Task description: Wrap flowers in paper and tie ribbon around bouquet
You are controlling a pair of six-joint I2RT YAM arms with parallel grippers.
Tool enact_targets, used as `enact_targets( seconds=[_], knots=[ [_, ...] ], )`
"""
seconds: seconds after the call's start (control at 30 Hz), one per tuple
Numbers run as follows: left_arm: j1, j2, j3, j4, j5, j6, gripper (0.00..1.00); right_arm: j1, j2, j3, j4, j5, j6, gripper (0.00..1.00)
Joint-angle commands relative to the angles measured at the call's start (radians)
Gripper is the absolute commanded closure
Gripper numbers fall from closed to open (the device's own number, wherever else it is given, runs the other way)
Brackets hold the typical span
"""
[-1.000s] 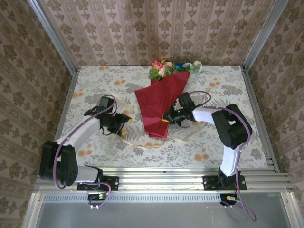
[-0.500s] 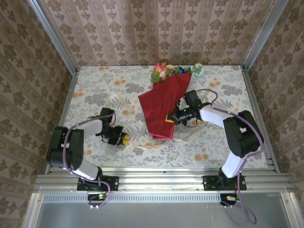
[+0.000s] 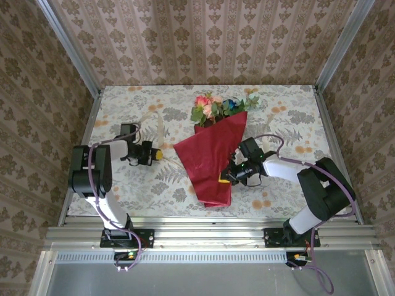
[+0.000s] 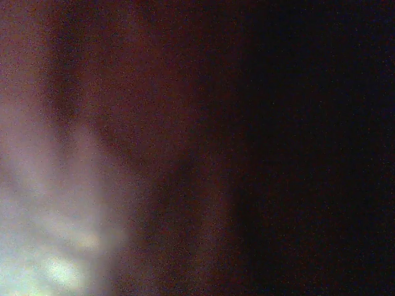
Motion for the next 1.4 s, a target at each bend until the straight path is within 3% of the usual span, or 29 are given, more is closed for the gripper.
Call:
enact_targets(
  seconds=[0.0, 0.1, 0.2, 0.27, 0.33, 0.5, 0.6, 0.7, 0.83, 0.97, 1.13, 1.37],
  knots=[
    [0.007, -0.070, -0.042, 0.012, 0.006, 0.017, 0.66, 0.000, 0.046, -0.010, 0.031, 0.047, 0.012, 1.00],
    [0.007, -0.203, -0.032, -0.191, -0.051, 0.054, 0.49, 0.002, 0.078, 0.007, 0.010, 0.067, 0.017, 1.00],
    [0.008, -0.302, 0.086, -0.435, -0.189, 0.151, 0.44, 0.006, 0.100, 0.030, -0.052, 0.091, -0.005, 0.98],
    [0.008, -0.295, 0.207, -0.528, -0.261, 0.241, 0.43, 0.010, 0.111, 0.050, -0.109, 0.109, -0.027, 0.81],
    [-0.001, -0.209, 0.376, -0.628, -0.320, 0.355, 0.45, 0.017, 0.104, 0.069, -0.166, 0.136, -0.050, 0.67],
    [-0.056, 0.085, 0.724, -0.804, -0.462, 0.590, 0.44, 0.022, 0.027, 0.156, -0.351, 0.268, -0.113, 0.49],
    [-0.103, 0.270, 0.884, -0.864, -0.531, 0.717, 0.39, 0.016, 0.012, 0.221, -0.462, 0.319, -0.142, 0.47],
    [-0.129, 0.407, 0.990, -0.854, -0.530, 0.774, 0.37, 0.008, 0.002, 0.264, -0.516, 0.353, -0.164, 0.46],
    [-0.165, 0.559, 1.144, -0.919, -0.649, 0.848, 0.37, -0.033, -0.004, 0.275, -0.512, 0.346, -0.169, 0.46],
    [-0.171, 0.636, 1.155, -0.917, -0.638, 0.851, 0.50, -0.046, 0.037, 0.301, -0.485, 0.325, -0.169, 0.47],
    [-0.174, 0.605, 1.083, -0.862, -0.621, 0.835, 0.99, -0.044, 0.088, 0.328, -0.436, 0.305, -0.154, 0.48],
    [-0.167, 0.362, 0.960, -0.815, -0.628, 0.799, 1.00, -0.025, 0.155, 0.365, -0.415, 0.296, -0.157, 0.49]
  ],
)
